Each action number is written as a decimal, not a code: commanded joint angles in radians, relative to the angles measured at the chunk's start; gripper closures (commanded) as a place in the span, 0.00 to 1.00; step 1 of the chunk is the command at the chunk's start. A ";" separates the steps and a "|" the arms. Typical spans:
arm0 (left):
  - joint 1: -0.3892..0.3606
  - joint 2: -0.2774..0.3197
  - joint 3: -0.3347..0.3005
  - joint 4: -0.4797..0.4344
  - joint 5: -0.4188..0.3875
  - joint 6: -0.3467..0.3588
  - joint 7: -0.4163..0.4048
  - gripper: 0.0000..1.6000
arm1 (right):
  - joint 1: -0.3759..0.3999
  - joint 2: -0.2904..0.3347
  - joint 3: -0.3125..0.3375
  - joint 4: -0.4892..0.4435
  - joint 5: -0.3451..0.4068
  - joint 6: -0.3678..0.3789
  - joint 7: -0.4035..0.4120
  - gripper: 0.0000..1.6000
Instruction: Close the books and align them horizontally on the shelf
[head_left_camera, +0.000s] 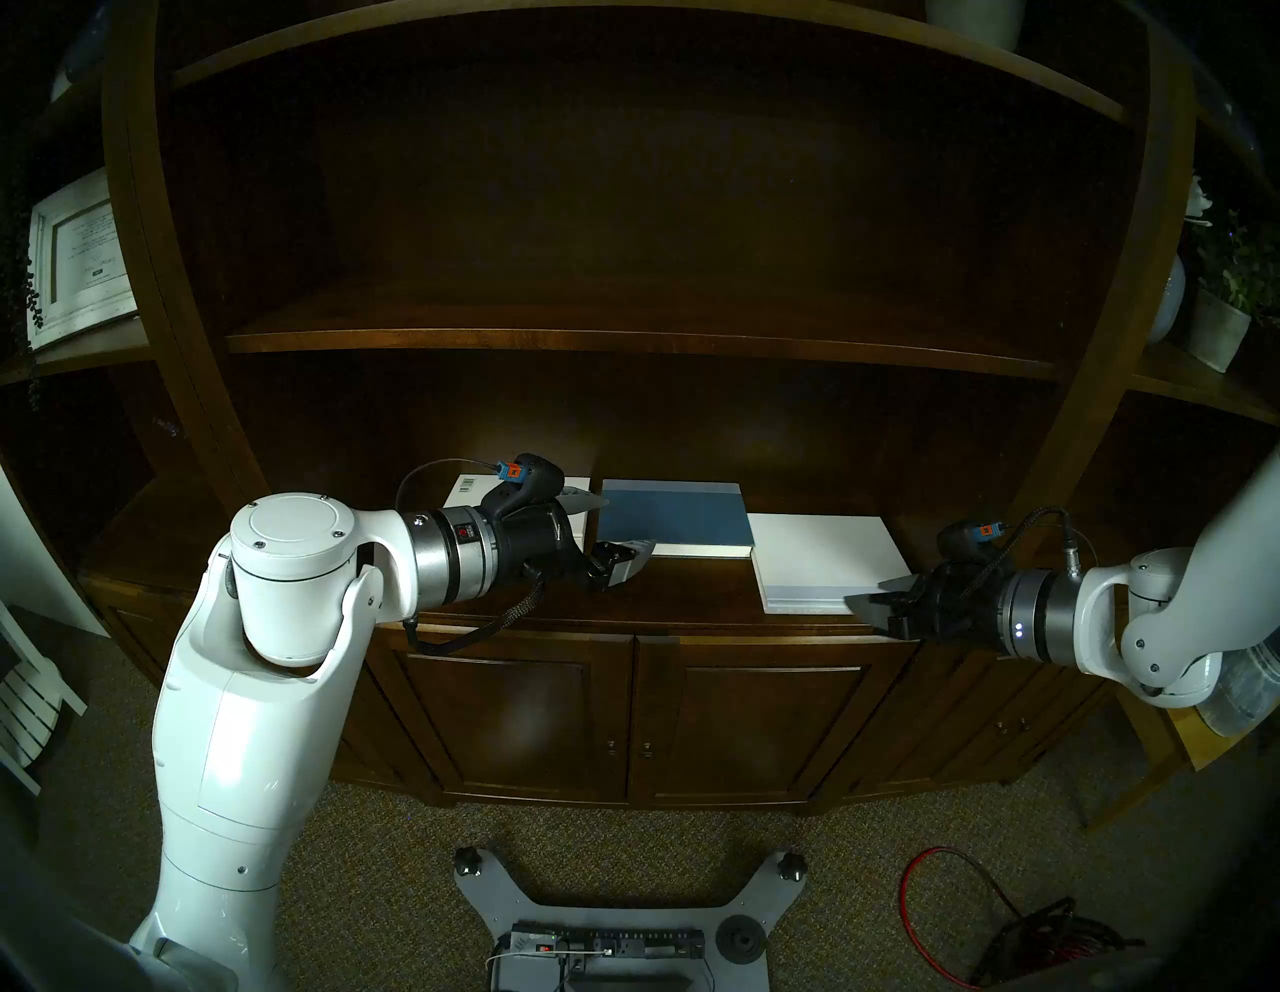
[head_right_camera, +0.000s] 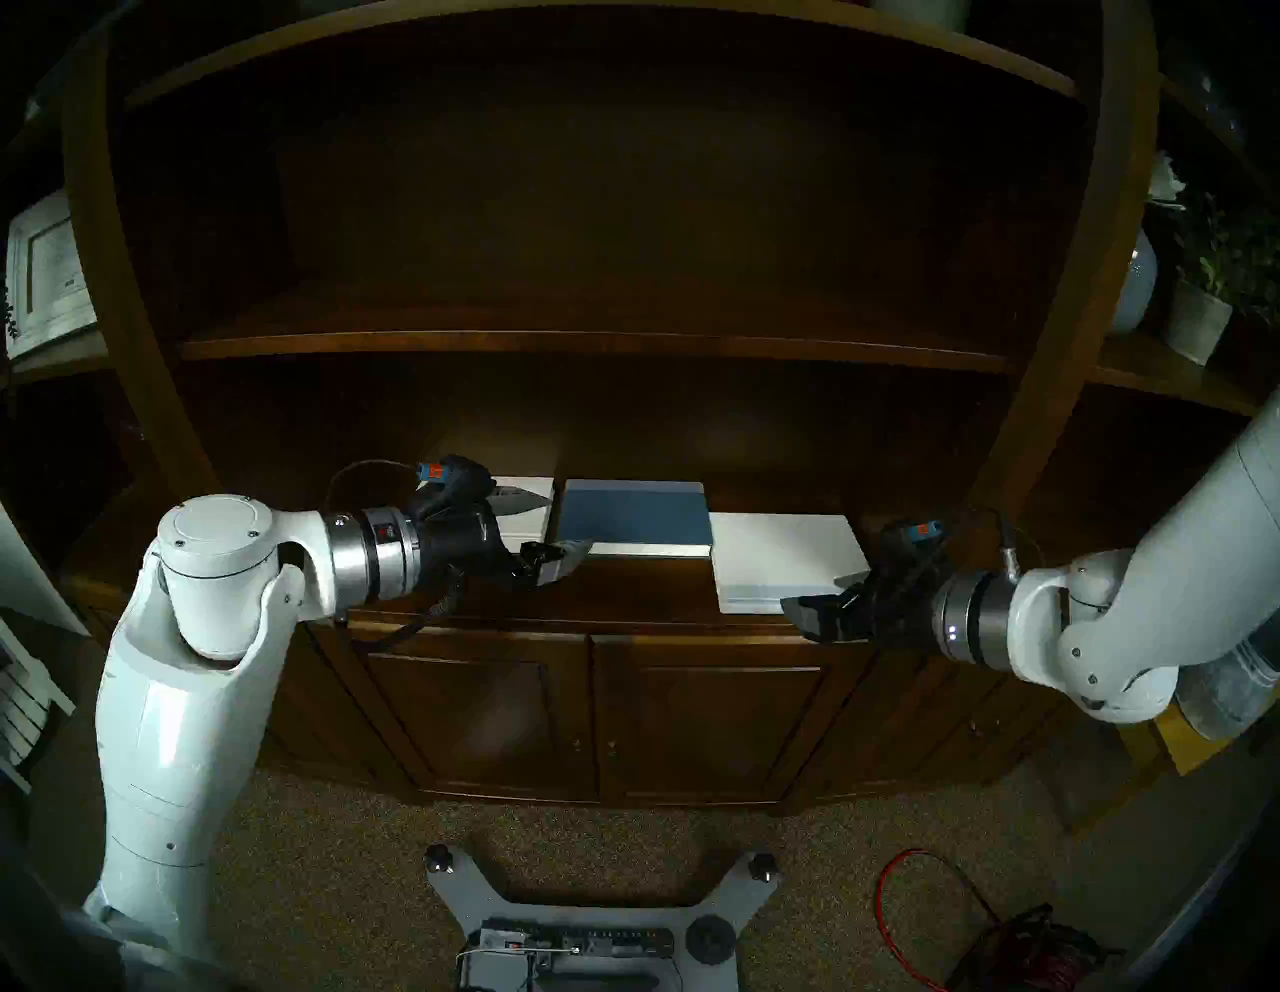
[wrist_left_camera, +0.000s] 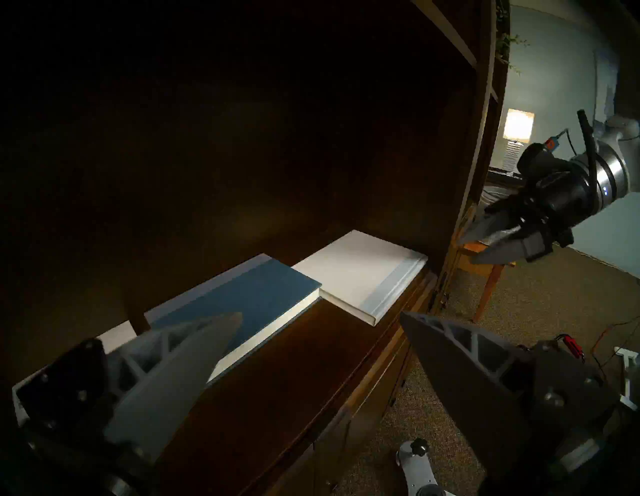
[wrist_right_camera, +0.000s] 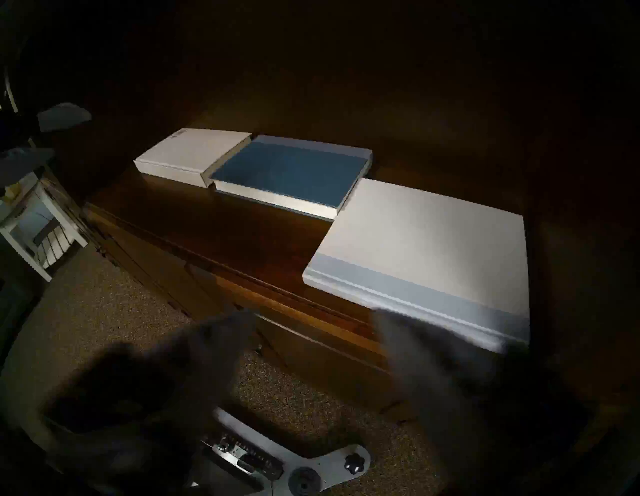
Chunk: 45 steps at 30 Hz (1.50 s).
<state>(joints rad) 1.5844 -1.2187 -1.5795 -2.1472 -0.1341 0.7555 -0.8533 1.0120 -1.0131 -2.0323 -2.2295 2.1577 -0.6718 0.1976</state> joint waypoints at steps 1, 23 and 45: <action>-0.020 -0.004 -0.004 -0.026 -0.007 -0.009 -0.006 0.00 | -0.065 0.016 -0.042 0.105 -0.017 0.021 0.011 0.00; -0.020 -0.008 -0.007 -0.025 -0.002 -0.009 -0.013 0.00 | -0.247 -0.013 0.179 0.210 0.088 0.224 -0.090 0.00; -0.020 -0.010 -0.008 -0.025 0.000 -0.009 -0.016 0.00 | -0.380 -0.114 0.420 0.265 0.305 0.320 -0.384 0.00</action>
<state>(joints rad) 1.5857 -1.2258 -1.5828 -2.1481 -0.1323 0.7550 -0.8711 0.6583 -1.0840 -1.6704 -2.0010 2.4212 -0.3550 -0.1128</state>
